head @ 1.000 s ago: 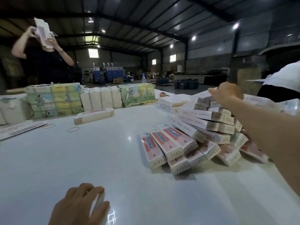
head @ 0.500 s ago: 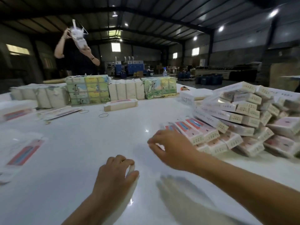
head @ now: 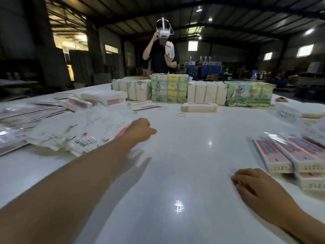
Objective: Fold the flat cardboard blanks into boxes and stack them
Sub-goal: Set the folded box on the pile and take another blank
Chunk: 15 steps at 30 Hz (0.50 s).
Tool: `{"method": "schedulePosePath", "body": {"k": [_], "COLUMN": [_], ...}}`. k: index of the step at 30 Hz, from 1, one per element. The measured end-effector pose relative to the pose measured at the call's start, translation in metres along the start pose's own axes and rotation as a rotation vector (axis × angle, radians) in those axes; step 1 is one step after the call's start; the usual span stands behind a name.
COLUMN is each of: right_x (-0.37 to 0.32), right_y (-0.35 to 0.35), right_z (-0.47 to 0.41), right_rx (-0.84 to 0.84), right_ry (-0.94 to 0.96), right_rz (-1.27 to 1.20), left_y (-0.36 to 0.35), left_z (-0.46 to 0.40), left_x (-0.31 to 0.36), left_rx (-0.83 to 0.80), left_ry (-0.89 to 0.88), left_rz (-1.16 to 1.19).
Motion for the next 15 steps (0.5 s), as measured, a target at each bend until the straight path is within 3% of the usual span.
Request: {"method": "schedulePosePath", "body": {"k": [3,5,9,15], "right_x": [-0.005,-0.005,-0.002,-0.002], "right_y": [0.000,0.000,-0.001,0.000], "right_z": [-0.001,-0.001,-0.004,-0.006], "right_rx": [0.020,0.049,0.089,0.137], "right_ry": [-0.001,0.015,0.061,0.079], "right_rz": [-0.027,-0.019,0.026,0.013], "left_y": [0.038,0.041,0.033,0.056], "left_z": [-0.017,-0.023,-0.040,-0.059], "left_x": [-0.071,-0.100,-0.122,-0.127], "left_rx": [0.127,0.113,0.063,0.068], "left_ry": [0.365,0.480,0.478,0.494], "left_rz": [-0.233,-0.310,-0.469,-0.251]}}
Point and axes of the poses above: each hand's wrist, its own z-axis away from the middle knuckle, its own y-axis out of the back of the hand, x = y × z, the point moved 2 cm from there along -z, towards the middle knuckle, and after that the axes turned 13 degrees about -x, right-handed, at the moved point
